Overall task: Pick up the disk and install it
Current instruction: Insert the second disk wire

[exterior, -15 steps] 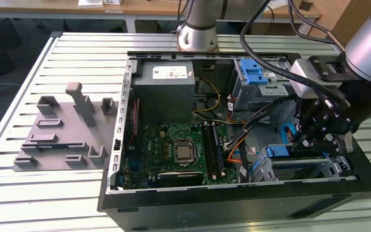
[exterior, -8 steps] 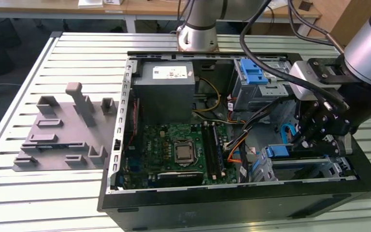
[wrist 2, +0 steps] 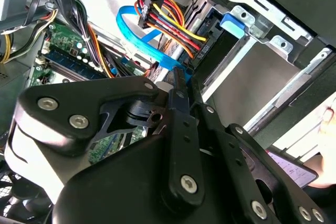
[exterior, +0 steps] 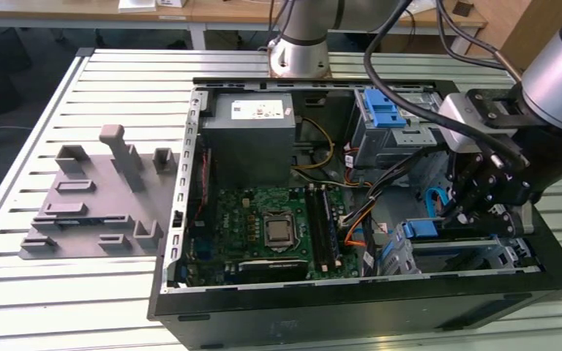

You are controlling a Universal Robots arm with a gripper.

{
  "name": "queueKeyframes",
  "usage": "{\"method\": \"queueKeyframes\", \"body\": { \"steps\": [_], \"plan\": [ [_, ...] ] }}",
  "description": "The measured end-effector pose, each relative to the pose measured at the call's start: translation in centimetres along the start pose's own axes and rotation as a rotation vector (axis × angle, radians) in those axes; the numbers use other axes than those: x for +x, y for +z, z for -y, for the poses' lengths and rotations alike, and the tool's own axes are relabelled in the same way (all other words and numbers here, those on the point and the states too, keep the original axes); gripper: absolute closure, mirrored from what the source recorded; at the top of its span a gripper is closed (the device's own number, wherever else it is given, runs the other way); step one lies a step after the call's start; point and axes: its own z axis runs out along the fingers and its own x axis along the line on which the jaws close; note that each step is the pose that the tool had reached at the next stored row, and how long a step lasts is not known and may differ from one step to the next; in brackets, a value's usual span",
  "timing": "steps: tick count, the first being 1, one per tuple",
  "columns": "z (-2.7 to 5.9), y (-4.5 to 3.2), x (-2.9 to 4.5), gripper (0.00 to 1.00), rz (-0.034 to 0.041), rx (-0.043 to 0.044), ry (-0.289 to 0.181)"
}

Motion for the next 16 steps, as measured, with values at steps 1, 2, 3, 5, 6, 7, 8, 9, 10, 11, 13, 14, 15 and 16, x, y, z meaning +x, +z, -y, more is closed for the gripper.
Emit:
{"method": "queueKeyframes", "body": {
  "steps": [1, 2, 3, 5, 6, 7, 8, 9, 10, 11, 13, 14, 15, 16],
  "plan": [
    [0.0, 0.02, 0.0, 0.84, 0.0005, 0.0, 0.0],
    [0.0, 0.06, 0.0, 0.84, 0.0009, 0.0, 0.0],
    [0.01, 0.09, 0.0, 0.84, 0.0013, 0.0, 0.0],
    [0.01, 0.2, 0.01, 0.84, 0.0016, 0.0, 0.0],
    [0.01, 0.23, 0.03, 0.84, 0.0015, 0.0, 0.0],
    [0.01, 0.25, 0.04, 0.84, 0.0012, 0.0, 0.0],
    [0.01, 0.28, 0.04, 0.84, 0.0013, 0.0, 0.0],
    [0.01, 0.31, 0.05, 0.84, 0.0013, 0.0, 0.0],
    [0.01, 0.34, 0.05, 0.84, 0.0014, 0.0, 0.0],
    [0.01, 0.37, 0.05, 0.84, 0.0014, 0.0, 0.0],
    [0.03, 0.4, 0.06, 0.83, 0.0012, 0.0, 0.0],
    [0.04, 0.4, 0.06, 0.83, 0.0012, 0.0, 0.0],
    [0.04, 0.41, 0.06, 0.76, 0.0013, 0.0, 0.0],
    [0.04, 0.42, 0.06, 0.76, 0.0014, 0.0, 0.0]
  ]
}}
